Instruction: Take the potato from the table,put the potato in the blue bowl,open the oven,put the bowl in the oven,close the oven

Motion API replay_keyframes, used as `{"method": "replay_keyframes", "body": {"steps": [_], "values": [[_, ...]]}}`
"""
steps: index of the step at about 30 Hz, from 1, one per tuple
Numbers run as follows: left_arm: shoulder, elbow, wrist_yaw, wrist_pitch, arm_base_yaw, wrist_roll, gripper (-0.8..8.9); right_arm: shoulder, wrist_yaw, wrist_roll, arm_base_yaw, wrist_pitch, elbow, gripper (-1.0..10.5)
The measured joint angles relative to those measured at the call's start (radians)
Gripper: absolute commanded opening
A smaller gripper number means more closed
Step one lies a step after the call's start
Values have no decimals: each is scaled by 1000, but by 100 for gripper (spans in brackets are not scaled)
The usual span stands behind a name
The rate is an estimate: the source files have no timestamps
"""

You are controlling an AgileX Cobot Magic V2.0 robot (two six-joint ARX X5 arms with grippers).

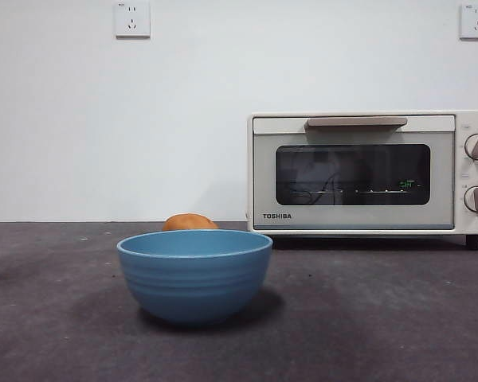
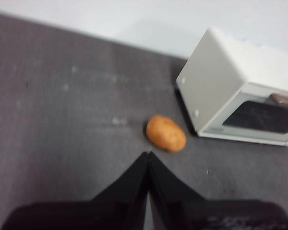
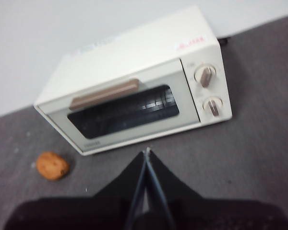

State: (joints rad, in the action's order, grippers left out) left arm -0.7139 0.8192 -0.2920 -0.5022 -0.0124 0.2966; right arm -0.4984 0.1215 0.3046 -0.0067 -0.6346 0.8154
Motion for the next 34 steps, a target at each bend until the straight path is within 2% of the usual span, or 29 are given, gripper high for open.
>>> {"method": "replay_keyframes", "body": {"steps": [4,6,8,13,16,22,28,34], "values": [[-99,125,-10,-136,0,-19,-5,-92,3,-8,0,-85,74,-1],[-140,176,-40,-190,0,-48,-5,-143,31,-18,0,-103,108,-1],[-167,209,-81,-227,0,-80,-5,-194,96,-43,0,-104,138,-1],[-198,234,-175,-274,0,-152,-4,-345,339,-130,5,-103,238,3],[-204,235,-205,-300,0,-179,-5,-449,396,-148,43,-107,319,7],[-206,235,-209,-345,0,-229,-4,-663,372,-164,197,-130,509,7],[-206,235,-209,-374,0,-252,-5,-883,231,-229,386,-204,761,5],[-207,235,-209,-396,0,-275,-4,-1120,97,-346,515,-401,1052,1]]}}
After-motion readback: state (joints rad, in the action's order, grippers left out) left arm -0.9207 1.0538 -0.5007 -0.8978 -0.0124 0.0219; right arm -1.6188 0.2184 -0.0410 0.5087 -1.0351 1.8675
